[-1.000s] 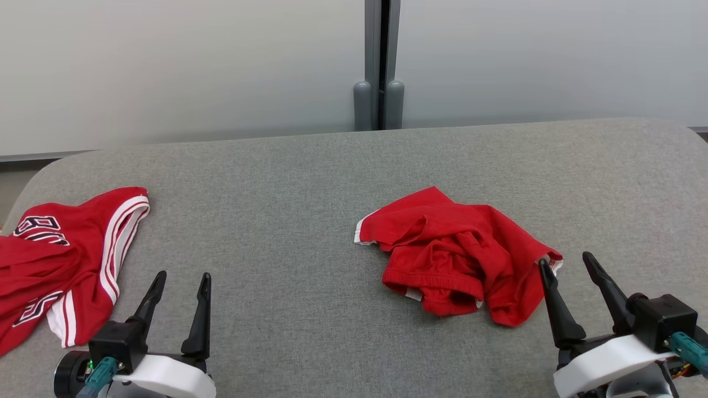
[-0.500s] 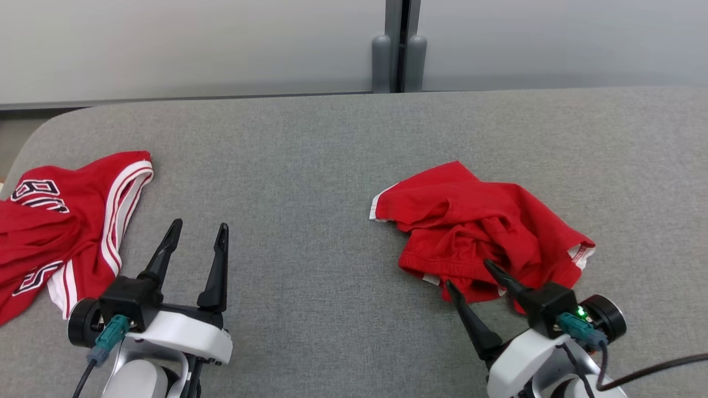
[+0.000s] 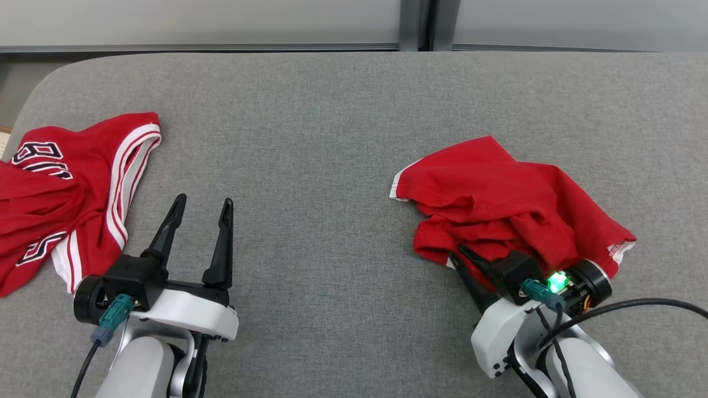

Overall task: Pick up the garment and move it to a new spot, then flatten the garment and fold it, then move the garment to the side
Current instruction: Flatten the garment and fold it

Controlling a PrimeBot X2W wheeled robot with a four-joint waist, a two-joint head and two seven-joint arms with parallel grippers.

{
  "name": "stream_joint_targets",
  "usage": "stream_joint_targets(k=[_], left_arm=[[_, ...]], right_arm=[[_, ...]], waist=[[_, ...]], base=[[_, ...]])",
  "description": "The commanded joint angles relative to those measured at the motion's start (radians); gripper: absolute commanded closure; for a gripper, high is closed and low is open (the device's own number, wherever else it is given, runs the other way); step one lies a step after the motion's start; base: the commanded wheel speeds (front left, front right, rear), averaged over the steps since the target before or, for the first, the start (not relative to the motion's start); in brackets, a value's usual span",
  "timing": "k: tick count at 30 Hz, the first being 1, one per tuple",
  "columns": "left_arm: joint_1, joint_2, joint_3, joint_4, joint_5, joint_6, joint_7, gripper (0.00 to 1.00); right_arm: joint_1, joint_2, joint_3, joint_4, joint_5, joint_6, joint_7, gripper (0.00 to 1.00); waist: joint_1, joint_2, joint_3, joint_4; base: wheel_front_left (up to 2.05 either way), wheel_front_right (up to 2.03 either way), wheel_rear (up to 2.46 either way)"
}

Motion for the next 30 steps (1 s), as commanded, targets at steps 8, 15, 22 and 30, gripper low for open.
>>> stream_joint_targets(k=[8,15,22,30], left_arm=[[-0.014,0.009,0.016,0.004,0.015,-0.001,-0.008,0.00],[-0.004,0.020,0.027,-0.005,0.017,0.008,-0.009,0.00],[-0.014,0.026,0.028,-0.021,0.019,0.013,-0.009,0.00],[-0.031,0.031,0.024,-0.024,0.015,0.015,-0.008,0.00]], right_arm=[[-0.003,0.026,-0.063,-0.087,0.044,0.000,-0.093,1.00],[0.036,0.051,-0.218,-0.175,0.076,0.000,-0.114,1.00],[0.098,0.093,-0.489,-0.173,0.118,0.000,-0.101,1.00],[0.095,0.115,-0.629,0.014,0.187,0.000,-0.129,0.73]], waist=[[0.0000,0.0000,-0.013,-0.035],[0.0000,0.0000,-0.019,-0.064],[0.0000,0.0000,0.004,-0.081],[0.0000,0.0000,0.039,-0.084]], base=[[0.00,0.00,0.00],[0.00,0.00,0.00],[0.00,0.00,0.00],[0.00,0.00,0.00]])
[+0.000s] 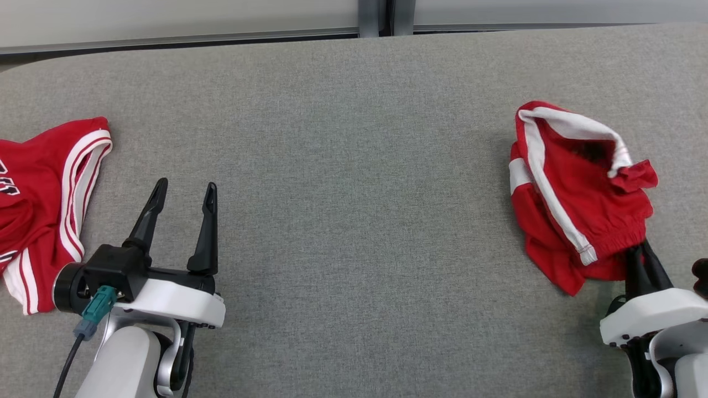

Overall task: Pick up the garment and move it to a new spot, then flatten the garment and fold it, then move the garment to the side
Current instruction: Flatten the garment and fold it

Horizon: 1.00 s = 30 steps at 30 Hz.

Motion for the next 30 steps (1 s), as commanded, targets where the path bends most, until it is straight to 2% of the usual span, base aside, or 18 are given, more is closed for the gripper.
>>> stream_joint_targets(k=[1,2,6,11,24,30], left_arm=[[-0.012,0.007,0.002,0.000,0.004,0.001,-0.003,0.00],[-0.013,0.007,0.002,0.001,0.003,0.002,-0.003,0.00],[-0.008,0.007,0.002,0.003,0.000,0.006,-0.003,0.00],[0.004,0.009,0.001,0.003,-0.003,0.009,-0.004,0.00],[0.049,0.012,-0.004,0.010,-0.022,0.015,-0.003,0.00],[0.071,0.009,-0.011,0.013,-0.025,0.018,0.001,0.00]], right_arm=[[-0.013,-0.002,0.006,0.009,0.005,0.000,-0.013,0.13],[-0.019,-0.002,0.012,0.022,0.015,0.000,-0.026,0.00],[-0.027,-0.008,0.037,0.021,0.040,0.000,-0.080,0.00],[0.004,-0.014,0.036,-0.064,0.025,0.000,-0.109,0.00],[0.159,0.002,0.075,-0.389,-0.029,0.000,0.005,0.00],[0.169,-0.007,0.150,-0.436,-0.041,0.000,0.042,0.00]], waist=[[0.0000,0.0000,0.001,0.000],[0.0000,0.0000,0.001,0.000],[0.0000,0.0000,-0.004,-0.002],[0.0000,0.0000,-0.019,-0.004],[0.0000,0.0000,-0.094,-0.016],[0.0000,0.0000,-0.123,-0.013]], base=[[0.00,0.00,0.00],[0.00,0.00,0.00],[0.00,0.00,0.00],[0.00,0.00,0.00],[0.00,0.00,0.00],[0.00,0.00,0.00]])
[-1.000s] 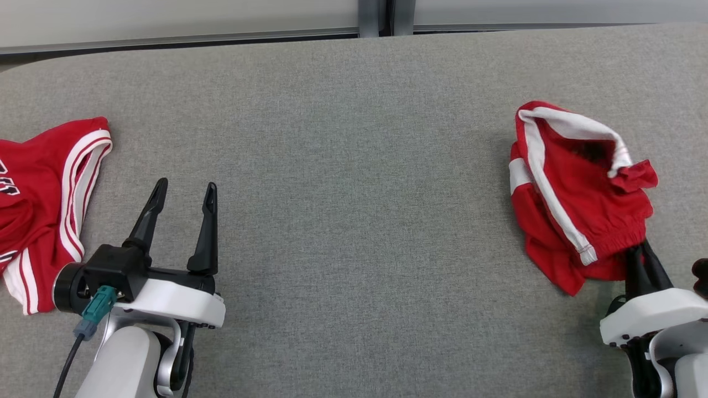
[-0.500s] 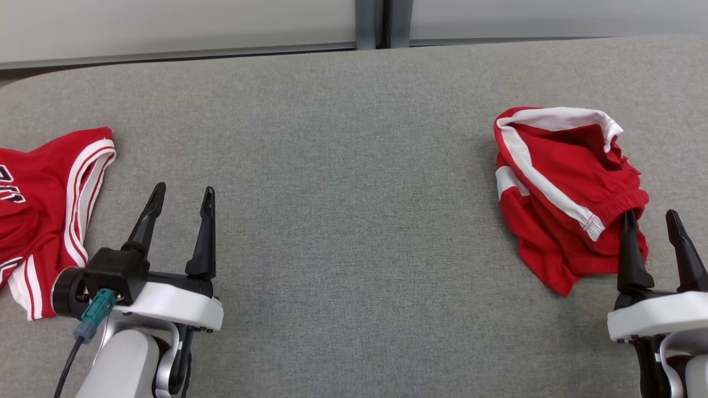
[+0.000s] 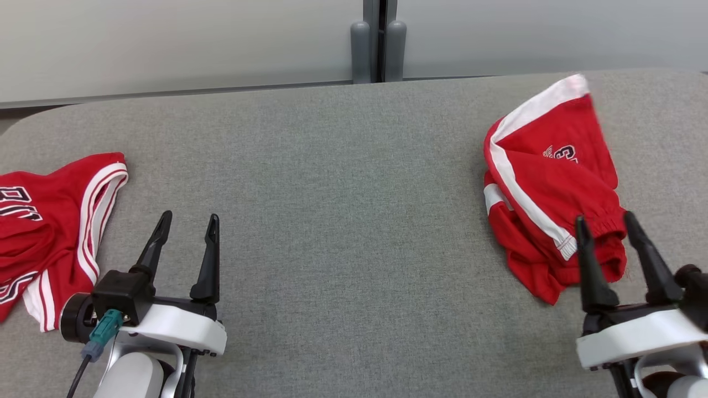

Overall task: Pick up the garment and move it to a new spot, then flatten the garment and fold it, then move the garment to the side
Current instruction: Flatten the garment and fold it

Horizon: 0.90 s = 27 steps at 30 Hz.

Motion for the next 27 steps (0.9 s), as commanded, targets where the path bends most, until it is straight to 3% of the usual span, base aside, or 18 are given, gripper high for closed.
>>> stream_joint_targets(k=[1,9,27], left_arm=[[0.008,0.003,-0.001,0.003,-0.004,0.004,0.000,0.00],[0.035,0.010,-0.013,0.002,-0.008,0.007,0.011,0.00],[0.028,0.013,-0.026,-0.011,-0.019,0.021,0.022,0.00]], right_arm=[[0.006,-0.010,0.017,-0.007,-0.005,0.000,0.007,0.00],[0.008,-0.038,0.095,0.007,0.008,0.000,0.025,0.00],[-0.016,-0.034,0.102,0.023,0.013,0.000,0.014,0.00]], waist=[[0.0000,0.0000,-0.011,0.004],[0.0000,0.0000,-0.037,0.020],[0.0000,0.0000,-0.033,0.028]], base=[[0.00,0.00,0.00],[0.00,0.00,0.00],[0.00,0.00,0.00]])
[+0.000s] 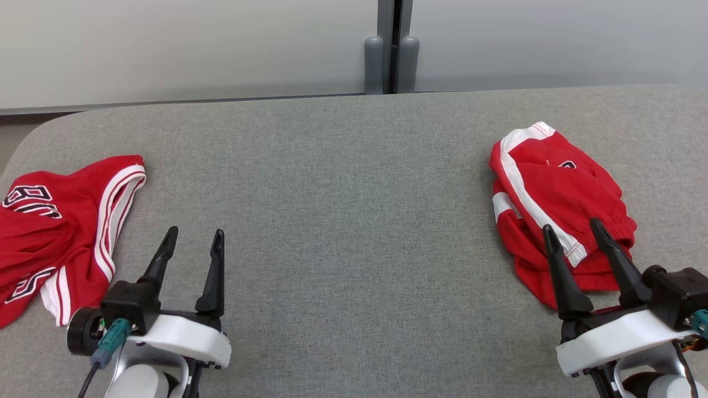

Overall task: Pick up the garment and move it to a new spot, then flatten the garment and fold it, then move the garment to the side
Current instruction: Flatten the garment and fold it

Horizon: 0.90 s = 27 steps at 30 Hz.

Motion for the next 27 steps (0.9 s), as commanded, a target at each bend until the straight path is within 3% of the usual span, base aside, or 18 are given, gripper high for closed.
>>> stream_joint_targets(k=[1,14,21,27], left_arm=[[-0.019,0.000,-0.006,-0.007,-0.001,0.001,0.006,0.00],[-0.206,-0.042,-0.097,0.004,0.032,-0.058,0.054,0.00],[-0.427,-0.117,-0.199,0.044,0.057,-0.129,0.131,0.00],[-0.595,-0.168,-0.290,0.179,0.038,-0.174,0.193,0.00]], right_arm=[[-0.013,0.000,0.000,0.001,0.001,0.000,-0.006,0.00],[-0.056,-0.004,-0.016,0.024,0.002,0.000,-0.017,0.00],[-0.116,0.010,-0.003,0.032,0.006,0.000,-0.051,0.00],[-0.168,0.026,0.034,0.073,0.019,0.000,-0.097,0.00]], waist=[[0.0000,0.0000,0.007,-0.001],[0.0000,0.0000,0.088,-0.048],[0.0000,0.0000,0.195,-0.138],[0.0000,0.0000,0.249,-0.236]], base=[[0.00,0.00,0.00],[0.00,0.00,0.00],[0.00,0.00,0.00],[0.00,0.00,0.00]])
